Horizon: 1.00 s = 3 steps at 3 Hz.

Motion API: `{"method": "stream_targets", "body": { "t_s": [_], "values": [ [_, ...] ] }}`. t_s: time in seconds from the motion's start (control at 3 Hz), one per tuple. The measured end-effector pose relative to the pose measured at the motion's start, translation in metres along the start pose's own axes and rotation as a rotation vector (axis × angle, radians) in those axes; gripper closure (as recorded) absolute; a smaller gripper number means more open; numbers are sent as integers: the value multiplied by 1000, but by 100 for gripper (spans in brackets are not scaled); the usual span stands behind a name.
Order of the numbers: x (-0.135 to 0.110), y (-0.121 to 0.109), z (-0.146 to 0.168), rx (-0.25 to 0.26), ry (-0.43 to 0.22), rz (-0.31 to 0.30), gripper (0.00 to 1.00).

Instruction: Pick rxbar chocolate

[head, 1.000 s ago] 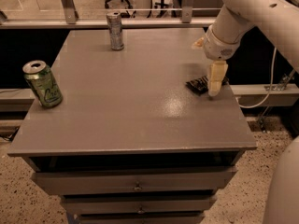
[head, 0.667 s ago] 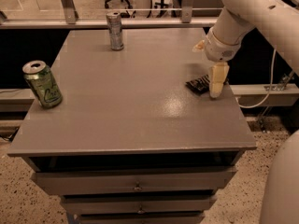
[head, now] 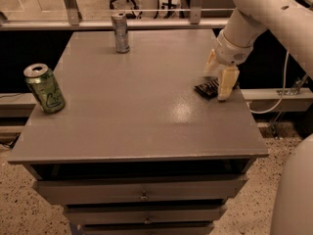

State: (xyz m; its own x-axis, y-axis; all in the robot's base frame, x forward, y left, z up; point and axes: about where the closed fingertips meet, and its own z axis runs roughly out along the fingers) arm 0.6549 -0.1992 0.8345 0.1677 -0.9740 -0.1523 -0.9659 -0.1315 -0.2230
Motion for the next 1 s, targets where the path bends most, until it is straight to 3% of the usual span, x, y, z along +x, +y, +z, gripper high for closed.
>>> {"method": "stream_targets", "body": {
  "t_s": [0.67, 1.0],
  "values": [
    [-1, -2, -8, 0, 0, 0, 96],
    [-34, 12, -16, 7, -98, -75, 100]
  ]
}}
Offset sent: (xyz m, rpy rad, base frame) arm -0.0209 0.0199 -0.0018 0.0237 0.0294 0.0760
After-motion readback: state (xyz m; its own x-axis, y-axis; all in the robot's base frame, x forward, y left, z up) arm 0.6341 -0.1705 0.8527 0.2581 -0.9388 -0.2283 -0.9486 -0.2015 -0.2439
